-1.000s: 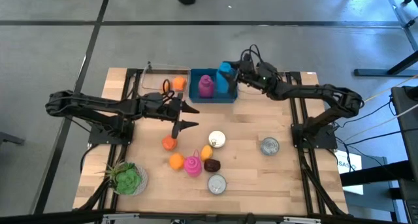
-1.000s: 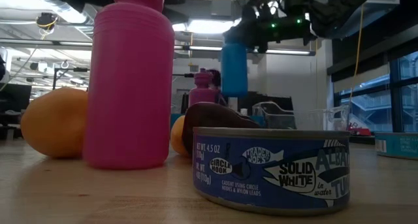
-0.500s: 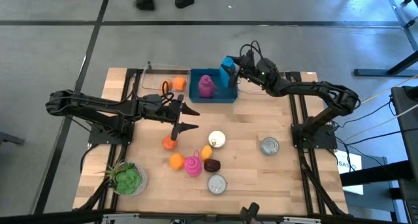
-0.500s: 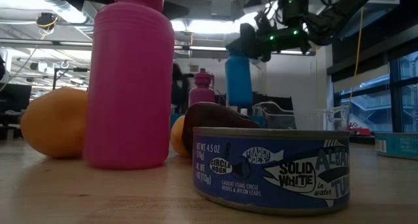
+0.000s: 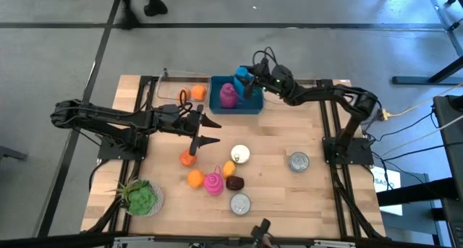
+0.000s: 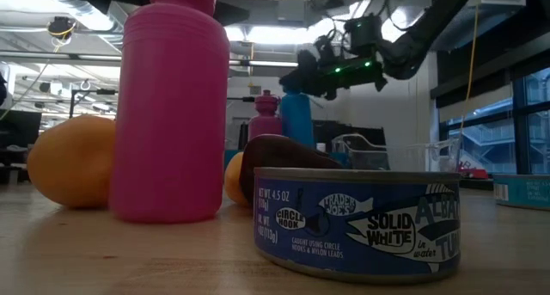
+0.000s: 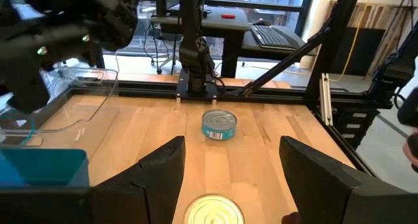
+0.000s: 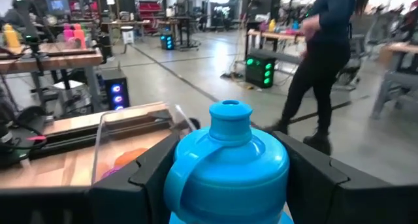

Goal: Pick & Place Food Item
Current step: Put the blue water bottle into the blue bin

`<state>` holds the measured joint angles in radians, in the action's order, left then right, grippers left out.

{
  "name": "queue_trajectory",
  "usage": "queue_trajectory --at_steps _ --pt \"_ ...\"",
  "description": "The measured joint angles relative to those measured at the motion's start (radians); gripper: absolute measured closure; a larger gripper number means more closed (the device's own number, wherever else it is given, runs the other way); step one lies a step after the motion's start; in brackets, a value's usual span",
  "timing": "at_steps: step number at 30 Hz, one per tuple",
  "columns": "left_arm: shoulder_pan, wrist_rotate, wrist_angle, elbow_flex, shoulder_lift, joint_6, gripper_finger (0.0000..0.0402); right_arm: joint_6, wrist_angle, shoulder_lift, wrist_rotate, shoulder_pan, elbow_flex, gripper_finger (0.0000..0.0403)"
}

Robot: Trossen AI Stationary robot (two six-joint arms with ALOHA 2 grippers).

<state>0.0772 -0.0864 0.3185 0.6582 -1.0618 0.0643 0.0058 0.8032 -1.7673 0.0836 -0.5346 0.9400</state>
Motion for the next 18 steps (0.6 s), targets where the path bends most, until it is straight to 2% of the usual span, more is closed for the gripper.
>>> queue_trajectory --at_steps 7,18 --pt "-0.011 0.000 -0.009 0.000 0.000 0.000 0.0162 -0.012 -0.029 -0.094 0.013 0.002 0.098 0.0183" --pt "-0.024 -0.001 -0.012 0.000 0.000 -0.023 0.0162 -0.039 -0.075 -0.093 -0.024 -0.007 0.108 0.0183"
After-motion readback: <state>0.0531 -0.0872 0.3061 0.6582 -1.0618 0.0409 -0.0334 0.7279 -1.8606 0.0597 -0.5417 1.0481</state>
